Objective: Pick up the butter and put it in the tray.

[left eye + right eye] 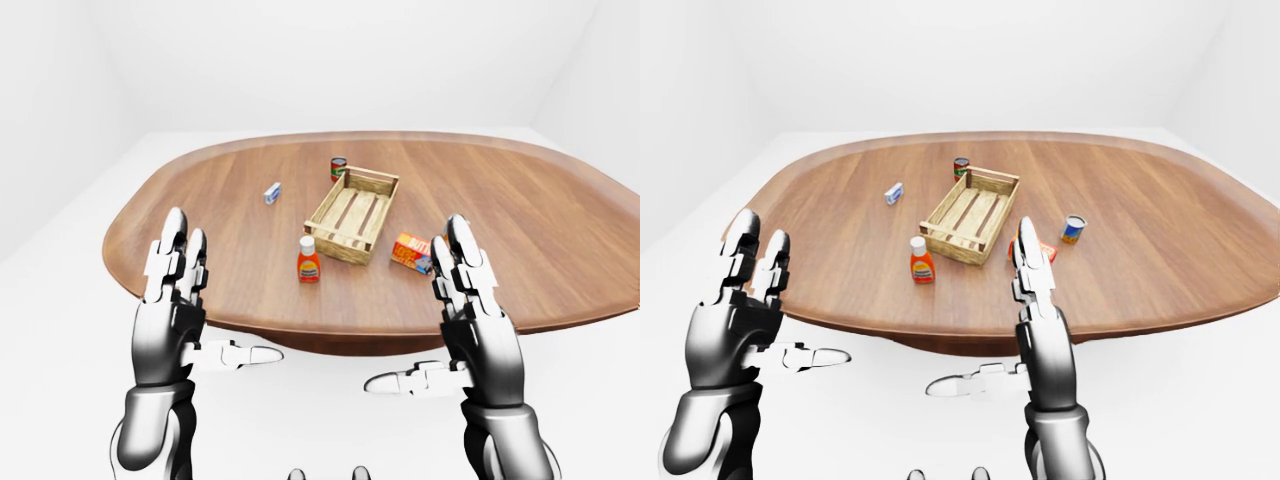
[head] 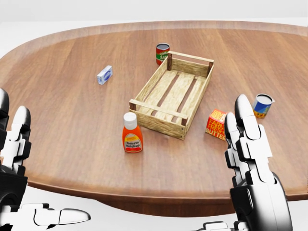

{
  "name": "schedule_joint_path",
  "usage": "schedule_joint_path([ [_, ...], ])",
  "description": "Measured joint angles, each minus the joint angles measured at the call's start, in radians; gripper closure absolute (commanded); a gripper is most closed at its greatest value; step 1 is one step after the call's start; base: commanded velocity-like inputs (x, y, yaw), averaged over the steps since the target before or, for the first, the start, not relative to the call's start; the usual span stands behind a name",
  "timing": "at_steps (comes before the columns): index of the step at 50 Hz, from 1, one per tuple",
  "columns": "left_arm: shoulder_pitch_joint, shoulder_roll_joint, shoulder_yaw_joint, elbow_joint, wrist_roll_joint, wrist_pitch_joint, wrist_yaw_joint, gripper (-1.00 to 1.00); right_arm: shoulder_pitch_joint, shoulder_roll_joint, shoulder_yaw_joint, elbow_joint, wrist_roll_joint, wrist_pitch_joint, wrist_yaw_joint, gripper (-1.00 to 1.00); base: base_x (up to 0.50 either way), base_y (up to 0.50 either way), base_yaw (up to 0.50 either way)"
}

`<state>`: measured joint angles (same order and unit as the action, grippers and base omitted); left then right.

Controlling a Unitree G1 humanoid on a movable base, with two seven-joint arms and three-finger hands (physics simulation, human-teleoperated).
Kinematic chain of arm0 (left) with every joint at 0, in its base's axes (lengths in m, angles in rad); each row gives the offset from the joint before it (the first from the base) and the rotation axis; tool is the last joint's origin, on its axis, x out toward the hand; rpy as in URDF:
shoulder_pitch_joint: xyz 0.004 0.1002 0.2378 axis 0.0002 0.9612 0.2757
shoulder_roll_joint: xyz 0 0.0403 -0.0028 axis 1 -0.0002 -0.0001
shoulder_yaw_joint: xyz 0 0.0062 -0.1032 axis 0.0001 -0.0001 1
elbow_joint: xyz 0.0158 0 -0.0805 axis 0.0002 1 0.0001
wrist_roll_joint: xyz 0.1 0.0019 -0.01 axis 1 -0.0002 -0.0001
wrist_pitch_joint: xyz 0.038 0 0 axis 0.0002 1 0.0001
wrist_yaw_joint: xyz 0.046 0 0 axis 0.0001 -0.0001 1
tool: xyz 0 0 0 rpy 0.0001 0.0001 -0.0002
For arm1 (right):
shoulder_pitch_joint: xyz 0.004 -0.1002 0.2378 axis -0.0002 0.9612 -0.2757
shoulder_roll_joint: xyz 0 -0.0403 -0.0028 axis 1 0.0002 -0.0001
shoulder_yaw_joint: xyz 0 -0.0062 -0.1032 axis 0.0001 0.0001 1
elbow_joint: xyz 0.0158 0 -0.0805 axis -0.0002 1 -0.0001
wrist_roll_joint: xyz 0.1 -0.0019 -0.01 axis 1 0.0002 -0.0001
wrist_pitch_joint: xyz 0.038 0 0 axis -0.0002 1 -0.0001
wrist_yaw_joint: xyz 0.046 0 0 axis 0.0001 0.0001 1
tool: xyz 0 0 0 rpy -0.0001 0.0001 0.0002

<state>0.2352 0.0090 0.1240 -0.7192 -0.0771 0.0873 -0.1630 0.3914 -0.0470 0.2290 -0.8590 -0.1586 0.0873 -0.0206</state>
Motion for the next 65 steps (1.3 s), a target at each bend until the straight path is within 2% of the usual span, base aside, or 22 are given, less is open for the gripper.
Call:
schedule_joint_path([
  [57, 0.000, -0.001, 0.005, -0.010, -0.008, 0.000, -0.004, -1.00, -0.007, 0.011, -0.034, 0.023, -0.010, 0.000, 0.007, -1.00, 0.50, -0.01, 0.00],
  [65, 0.000, -0.001, 0.006, -0.012, -0.009, 0.000, -0.005, -1.00, -0.009, 0.014, -0.037, 0.026, -0.004, 0.000, 0.003, -1.00, 0.05, 0.00, 0.00],
])
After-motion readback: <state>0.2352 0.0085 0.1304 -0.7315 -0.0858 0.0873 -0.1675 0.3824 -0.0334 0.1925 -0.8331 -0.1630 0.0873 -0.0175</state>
